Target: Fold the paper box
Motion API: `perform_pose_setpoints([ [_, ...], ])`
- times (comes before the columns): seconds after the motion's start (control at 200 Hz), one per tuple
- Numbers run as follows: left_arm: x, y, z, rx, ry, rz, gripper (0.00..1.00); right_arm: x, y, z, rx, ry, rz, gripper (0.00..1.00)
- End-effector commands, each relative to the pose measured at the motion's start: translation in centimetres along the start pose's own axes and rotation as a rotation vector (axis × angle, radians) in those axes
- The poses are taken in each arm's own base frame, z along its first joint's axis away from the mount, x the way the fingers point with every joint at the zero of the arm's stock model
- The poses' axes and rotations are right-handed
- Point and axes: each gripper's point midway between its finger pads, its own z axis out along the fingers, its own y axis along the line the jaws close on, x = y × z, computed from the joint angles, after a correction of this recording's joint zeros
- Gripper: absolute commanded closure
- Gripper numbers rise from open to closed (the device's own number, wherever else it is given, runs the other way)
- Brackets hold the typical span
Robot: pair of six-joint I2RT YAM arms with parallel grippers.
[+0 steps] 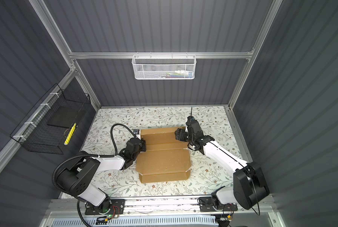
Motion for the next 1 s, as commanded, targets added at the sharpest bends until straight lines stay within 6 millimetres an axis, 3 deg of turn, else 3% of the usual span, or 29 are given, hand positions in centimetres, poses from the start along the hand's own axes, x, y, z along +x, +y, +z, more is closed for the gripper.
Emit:
perform_pose_setpoints([
  [0.0,0.1,-0.2,0.0,0.017,0.001,-0.024,1.0,-0.5,0.7,-0.4,-0.032,-0.017,-0.001,0.23],
  [0.255,0.0,0.2,0.0,-0.011,0.009,-0.022,1.0,-0.4,-0.1,-2.7,0.004,-0.048,-0.024,0.2],
  [0.48,-0.3,0.5,0.0,-0.033,0.017,-0.026,1.0,1.8,-1.3,-4.4,0.017,-0.028,-0.046,0.17],
  [0.725,-0.4,0.6,0.0,-0.048,0.045,-0.018,1.0,5.4,-2.7,-3.9,0.021,0.014,-0.062,0.14],
  [0.996,-0.3,0.4,0.4,-0.054,0.086,-0.002,1.0,7.1,-3.5,-1.9,0.03,0.031,-0.053,0.14],
])
